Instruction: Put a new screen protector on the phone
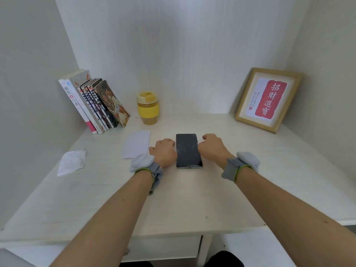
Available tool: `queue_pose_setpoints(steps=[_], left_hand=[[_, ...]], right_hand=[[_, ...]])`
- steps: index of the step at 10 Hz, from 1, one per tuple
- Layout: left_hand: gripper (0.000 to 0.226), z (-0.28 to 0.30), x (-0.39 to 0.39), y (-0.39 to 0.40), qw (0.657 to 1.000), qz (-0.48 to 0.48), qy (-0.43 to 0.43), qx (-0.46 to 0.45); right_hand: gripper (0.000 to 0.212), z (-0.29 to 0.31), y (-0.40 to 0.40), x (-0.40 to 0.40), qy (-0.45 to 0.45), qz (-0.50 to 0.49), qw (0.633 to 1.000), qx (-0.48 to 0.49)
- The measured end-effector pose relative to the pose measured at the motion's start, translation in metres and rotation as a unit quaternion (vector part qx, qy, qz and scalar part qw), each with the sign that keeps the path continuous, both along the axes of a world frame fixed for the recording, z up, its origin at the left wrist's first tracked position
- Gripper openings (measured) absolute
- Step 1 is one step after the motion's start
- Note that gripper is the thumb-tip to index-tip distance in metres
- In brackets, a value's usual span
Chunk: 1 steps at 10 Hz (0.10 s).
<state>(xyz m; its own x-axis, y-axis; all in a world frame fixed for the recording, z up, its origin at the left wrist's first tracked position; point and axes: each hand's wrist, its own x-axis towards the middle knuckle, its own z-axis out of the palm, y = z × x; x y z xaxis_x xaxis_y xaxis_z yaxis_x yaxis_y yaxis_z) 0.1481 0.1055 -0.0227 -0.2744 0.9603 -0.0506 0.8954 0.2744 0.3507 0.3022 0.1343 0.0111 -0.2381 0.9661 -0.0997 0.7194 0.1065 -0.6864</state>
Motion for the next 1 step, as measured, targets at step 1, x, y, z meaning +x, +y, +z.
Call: queue_pose_setpoints(steps=[1], left_hand=[[0.032,0.0104,-0.0047,-0.0007,0.999,0.003,-0.049,-0.013]], right_hand=[[0.043,0.0077,0.0012,0.0025,-0.001,0.000,1.000,0.002]])
